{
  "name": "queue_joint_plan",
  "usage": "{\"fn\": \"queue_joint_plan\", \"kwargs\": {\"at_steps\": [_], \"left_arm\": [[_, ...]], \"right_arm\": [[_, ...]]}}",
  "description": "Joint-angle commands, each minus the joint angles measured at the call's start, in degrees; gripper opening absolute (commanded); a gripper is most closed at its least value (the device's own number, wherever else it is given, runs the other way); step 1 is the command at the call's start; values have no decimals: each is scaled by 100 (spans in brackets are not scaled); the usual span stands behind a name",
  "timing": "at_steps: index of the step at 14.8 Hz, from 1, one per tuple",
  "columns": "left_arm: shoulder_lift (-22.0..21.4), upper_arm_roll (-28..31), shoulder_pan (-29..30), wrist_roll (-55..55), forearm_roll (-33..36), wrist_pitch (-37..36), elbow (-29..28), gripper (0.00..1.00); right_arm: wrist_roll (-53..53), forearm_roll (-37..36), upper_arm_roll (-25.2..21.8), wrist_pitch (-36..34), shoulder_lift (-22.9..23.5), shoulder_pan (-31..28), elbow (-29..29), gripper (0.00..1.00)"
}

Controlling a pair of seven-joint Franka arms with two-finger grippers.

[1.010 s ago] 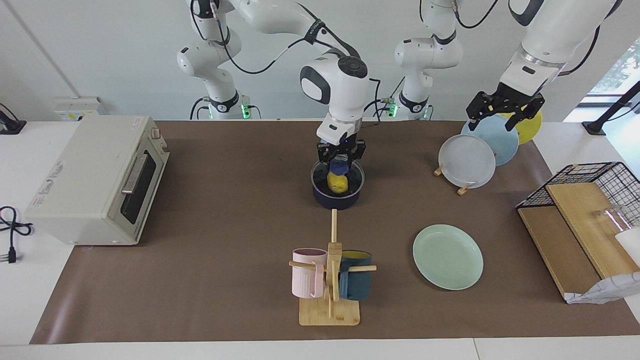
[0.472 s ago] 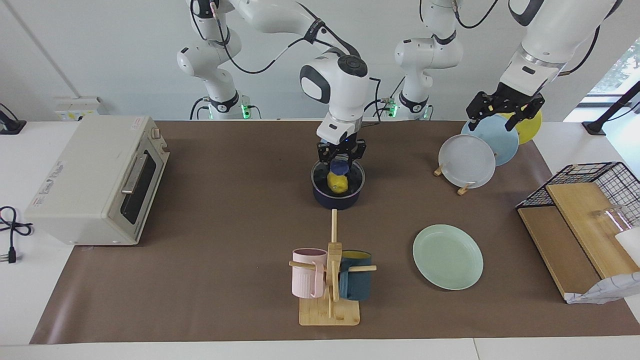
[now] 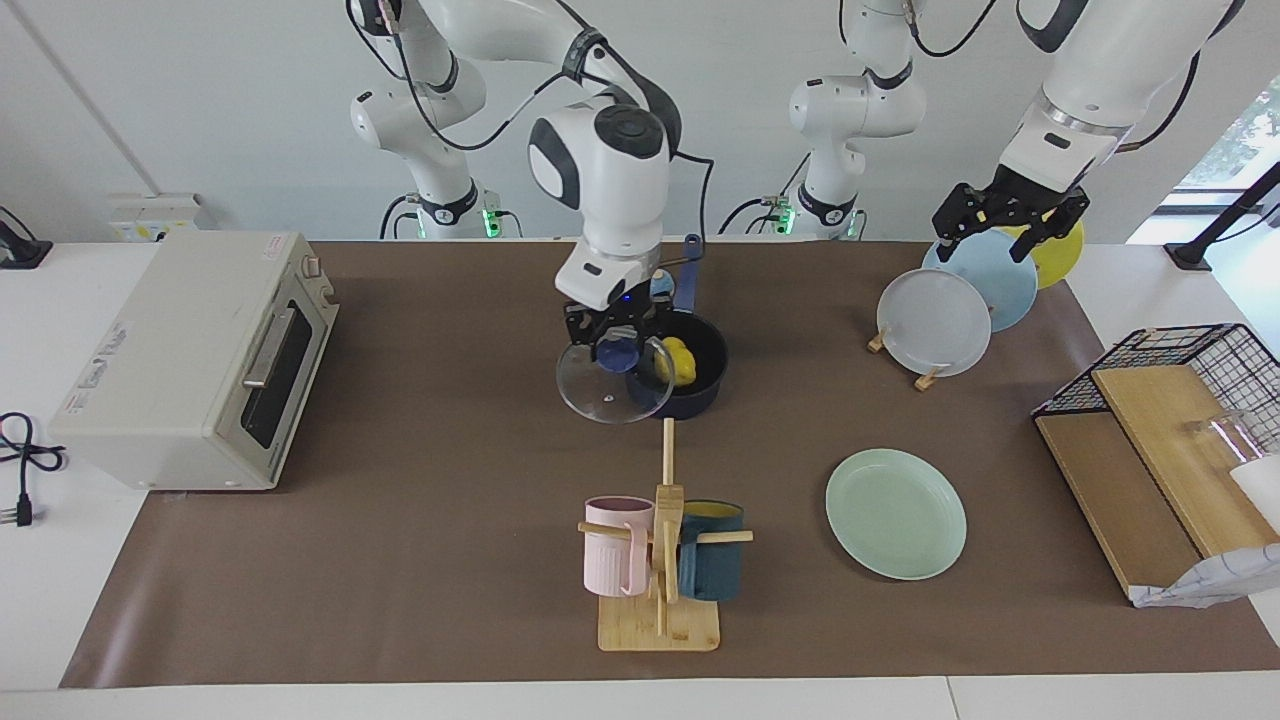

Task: Transfer potato from pot to plate
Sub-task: 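Lift the glass lid off the saucepan and set it beside the toaster, then grasp the potato with the left gripper while the right gripper withdraws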

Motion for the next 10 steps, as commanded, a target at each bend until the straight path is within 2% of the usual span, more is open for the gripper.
{"fn": "queue_joint_plan", "kwargs": {"at_steps": [1,3,7,10], "left_arm": [[-235,-6,-296,-383,-16,273,-394,100],[-244,-15,-655,-954,-50,378,-447,100],[-244,-15,-1508,-2483,-199,738,-701,100],[-200,-15,-2158,-3529,-253,1439,-1210,100]], "right_arm": [[-984,28,71,-329,-145,-767,-83,2],[-1722,37,71,-321,-189,-1277,-284,0],[-2610,46,71,-15,-584,-2262,-1338,0],[-2780,28,62,625,-813,-2448,-2058,0]]}}
